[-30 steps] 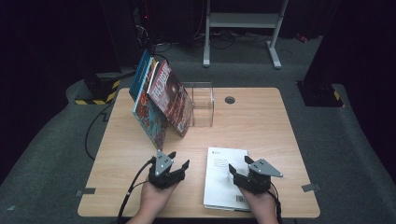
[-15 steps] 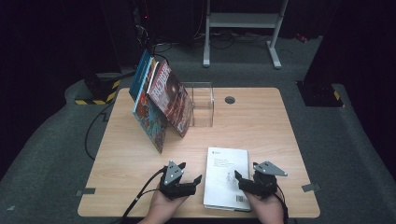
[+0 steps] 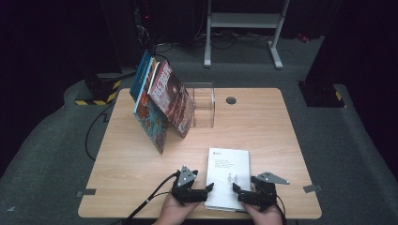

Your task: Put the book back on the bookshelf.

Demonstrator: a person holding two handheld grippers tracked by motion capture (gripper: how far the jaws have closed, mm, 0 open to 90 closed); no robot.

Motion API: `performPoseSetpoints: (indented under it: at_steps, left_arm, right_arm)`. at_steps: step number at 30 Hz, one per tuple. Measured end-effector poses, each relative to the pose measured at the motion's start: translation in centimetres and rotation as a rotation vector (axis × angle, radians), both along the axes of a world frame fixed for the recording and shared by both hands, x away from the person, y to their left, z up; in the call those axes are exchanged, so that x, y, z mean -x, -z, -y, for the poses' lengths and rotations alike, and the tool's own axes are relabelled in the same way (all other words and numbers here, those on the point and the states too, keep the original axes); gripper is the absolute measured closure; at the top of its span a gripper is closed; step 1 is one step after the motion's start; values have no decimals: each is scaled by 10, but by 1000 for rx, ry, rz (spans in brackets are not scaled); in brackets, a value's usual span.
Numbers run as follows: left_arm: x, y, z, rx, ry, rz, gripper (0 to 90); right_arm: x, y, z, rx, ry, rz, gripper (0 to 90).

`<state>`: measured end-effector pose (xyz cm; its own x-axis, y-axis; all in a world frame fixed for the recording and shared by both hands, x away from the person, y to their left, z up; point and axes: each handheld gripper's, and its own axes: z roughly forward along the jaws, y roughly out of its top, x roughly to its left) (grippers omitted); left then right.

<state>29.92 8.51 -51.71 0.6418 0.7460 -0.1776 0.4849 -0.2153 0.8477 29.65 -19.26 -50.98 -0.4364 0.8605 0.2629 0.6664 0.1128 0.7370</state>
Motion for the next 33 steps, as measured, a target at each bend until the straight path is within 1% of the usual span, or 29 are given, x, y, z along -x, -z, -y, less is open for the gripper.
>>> performPoseSetpoints:
  at_steps: [2,3,6,11,12,14,16,19,20,21,22,24,26,28,29,30,33]
  left_arm:
    - [1,0,-1,-14,3,15,205]
    - [2,0,-2,-19,1,25,205]
    - [3,0,-7,-11,-13,19,210]
    - [1,-1,-26,-22,-50,16,211]
    - [0,-2,-30,-33,-55,18,211]
    - [-1,-4,-38,-52,-72,18,211]
    - [-2,-6,-46,-83,-82,31,212]
    - [-4,-7,-58,-92,-105,26,214]
    - [-5,-6,-61,-83,-116,22,216]
    - [-5,-6,-61,-83,-116,22,222]
    - [-4,-4,-66,-62,-130,16,226]
    - [-4,-2,-70,-27,-134,-1,234]
    - [-5,-1,-70,-5,-143,-14,234]
    - [-4,-1,-70,3,-146,-24,232]
    - [-5,0,-71,10,-145,-39,224]
    - [-6,0,-71,16,-142,-60,206]
    - [-8,1,-72,53,-137,-121,186]
  right_arm:
    - [-1,0,-2,1,-1,5,121]
    - [-2,0,-2,5,-11,4,121]
    - [-4,-1,-11,13,-30,-7,123]
    - [-13,-4,-40,52,-83,-3,119]
    - [-15,-5,-47,56,-91,-5,113]
    - [-19,-5,-59,70,-113,10,107]
    - [-22,-4,-70,69,-127,11,106]
    - [-27,-4,-86,66,-153,15,106]
    - [-28,-4,-91,65,-162,15,106]
    - [-29,-4,-96,65,-171,16,106]
    - [-29,-3,-99,67,-182,21,106]
    - [-30,-3,-104,71,-197,35,108]
    - [-30,-3,-103,75,-209,44,113]
    - [-29,-4,-100,72,-226,54,136]
    - [-27,-4,-98,73,-228,58,136]
    - [-27,-4,-96,82,-231,72,137]
    - [-22,-3,-89,64,-222,67,139]
